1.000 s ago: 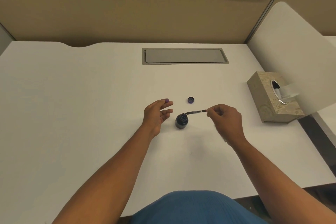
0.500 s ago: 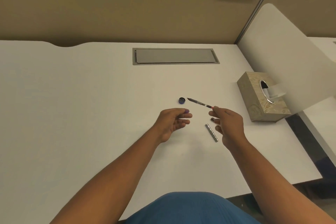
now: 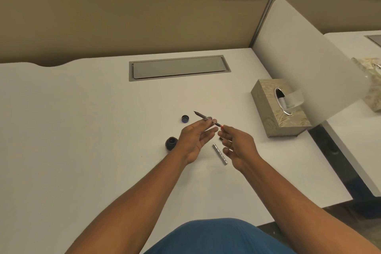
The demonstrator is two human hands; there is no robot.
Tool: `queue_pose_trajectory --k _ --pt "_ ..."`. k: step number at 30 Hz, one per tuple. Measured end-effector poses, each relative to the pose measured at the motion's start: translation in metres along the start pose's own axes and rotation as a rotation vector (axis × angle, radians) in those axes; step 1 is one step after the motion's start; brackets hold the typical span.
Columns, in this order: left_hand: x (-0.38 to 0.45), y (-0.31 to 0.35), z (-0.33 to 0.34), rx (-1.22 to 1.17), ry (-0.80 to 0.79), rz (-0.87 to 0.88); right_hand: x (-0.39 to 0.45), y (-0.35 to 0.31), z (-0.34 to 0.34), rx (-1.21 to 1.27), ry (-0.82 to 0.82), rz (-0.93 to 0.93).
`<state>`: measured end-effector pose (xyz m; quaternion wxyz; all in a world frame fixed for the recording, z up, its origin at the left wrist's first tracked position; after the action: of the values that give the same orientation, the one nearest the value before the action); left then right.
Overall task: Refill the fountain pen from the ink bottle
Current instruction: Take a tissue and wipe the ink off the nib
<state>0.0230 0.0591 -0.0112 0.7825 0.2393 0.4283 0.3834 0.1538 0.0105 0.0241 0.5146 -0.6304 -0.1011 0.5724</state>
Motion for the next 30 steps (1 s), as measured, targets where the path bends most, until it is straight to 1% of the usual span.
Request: queue_pose_trajectory --k 4,8,11,14,19,22,25,27,28,30 --pt "0.008 -0.005 0.015 0.023 0.034 0.031 0.013 -0.008 -0.015 -0.087 -0.06 0.018" --pt "0.017 -0.01 0.026 0.032 0.09 0.038 0.028 -0.019 -0.033 -0.255 -0.134 0.024" --pt "0.027 -0.01 0.035 0.027 0.133 0.049 0.045 -0.035 -0.053 -0.347 -0.125 -0.051" --pt "0.036 -0.009 0.041 0.021 0.171 0.063 0.063 -0.058 -0.074 -0.468 -0.104 -0.205" --pt "0.051 -0.011 0.059 0.007 0.208 0.087 0.094 -0.11 -0.114 -0.669 0.005 -0.474" --pt "0.059 -0.013 0.07 -0.016 0.216 0.105 0.11 -0.146 -0.131 -0.848 0.069 -0.632" --pt "0.067 -0.017 0.08 -0.015 0.222 0.105 0.123 -0.178 -0.15 -1.007 0.195 -0.812" --pt "0.071 -0.019 0.085 -0.014 0.225 0.103 0.133 -0.19 -0.163 -1.069 0.304 -0.84" --pt "0.072 -0.02 0.088 -0.012 0.225 0.103 0.139 -0.193 -0.17 -1.088 0.342 -0.806" --pt "0.075 -0.021 0.091 -0.002 0.228 0.103 0.149 -0.194 -0.18 -1.111 0.364 -0.682"
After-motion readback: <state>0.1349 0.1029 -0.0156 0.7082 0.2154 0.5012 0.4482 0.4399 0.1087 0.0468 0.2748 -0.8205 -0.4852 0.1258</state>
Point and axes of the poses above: each hand's wrist, its own x-axis towards the middle knuckle, its own z-axis out of the palm, y = z × x, the point moved 3 cm from there along x, towards the middle knuckle, and after that the axes turned 7 degrees about x, right-handed, at the moved point
